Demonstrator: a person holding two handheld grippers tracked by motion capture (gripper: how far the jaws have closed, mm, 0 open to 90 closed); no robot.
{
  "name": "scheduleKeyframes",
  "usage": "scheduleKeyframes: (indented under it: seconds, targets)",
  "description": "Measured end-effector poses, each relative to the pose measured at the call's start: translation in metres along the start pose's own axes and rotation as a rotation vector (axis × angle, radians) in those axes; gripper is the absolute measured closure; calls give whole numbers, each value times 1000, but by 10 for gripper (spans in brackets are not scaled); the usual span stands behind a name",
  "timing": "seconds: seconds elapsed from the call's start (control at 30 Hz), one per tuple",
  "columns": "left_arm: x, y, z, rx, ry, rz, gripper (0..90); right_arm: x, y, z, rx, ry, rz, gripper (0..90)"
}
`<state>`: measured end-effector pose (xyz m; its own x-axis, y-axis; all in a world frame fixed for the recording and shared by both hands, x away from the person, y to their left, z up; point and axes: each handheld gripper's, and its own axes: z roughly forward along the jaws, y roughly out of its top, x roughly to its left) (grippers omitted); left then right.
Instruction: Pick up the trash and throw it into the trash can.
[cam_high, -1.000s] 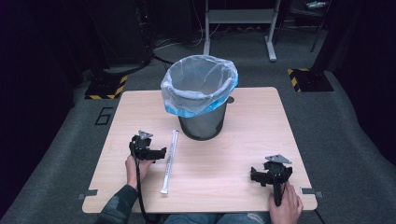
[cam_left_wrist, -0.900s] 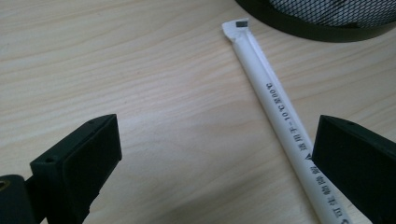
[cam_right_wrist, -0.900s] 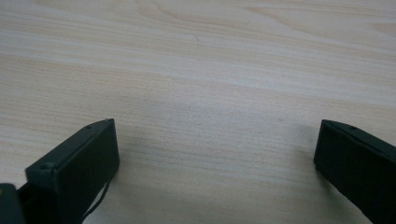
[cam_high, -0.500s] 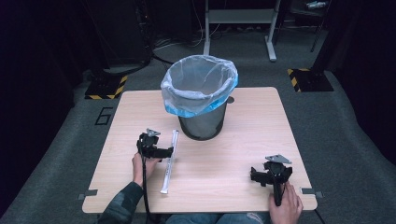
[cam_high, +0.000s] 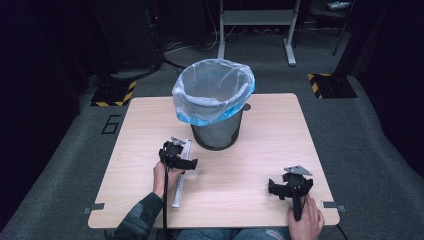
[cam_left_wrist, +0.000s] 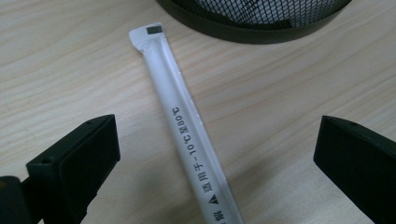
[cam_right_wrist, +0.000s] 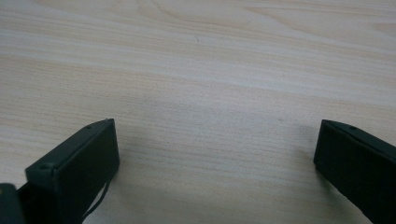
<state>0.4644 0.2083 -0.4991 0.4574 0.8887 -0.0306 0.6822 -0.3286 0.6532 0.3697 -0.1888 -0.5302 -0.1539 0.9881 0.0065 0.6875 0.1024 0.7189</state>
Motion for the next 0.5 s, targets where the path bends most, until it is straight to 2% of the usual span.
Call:
scheduleKeyframes:
  seconds: [0.27, 0.37, 0.47, 0.5]
  targets:
    - [-9, 0, 8, 24, 13, 37, 0, 0, 0, 0, 1, 0, 4, 0]
    - [-11, -2, 14, 50, 29, 58, 1, 0, 0, 0, 1, 0, 3, 0]
    - [-11, -6, 19, 68, 25, 48, 14, 0, 0, 0, 1, 0, 4, 0]
    - [-9, -7, 19, 65, 19, 31, 15, 0, 0, 0, 0, 0, 0, 0]
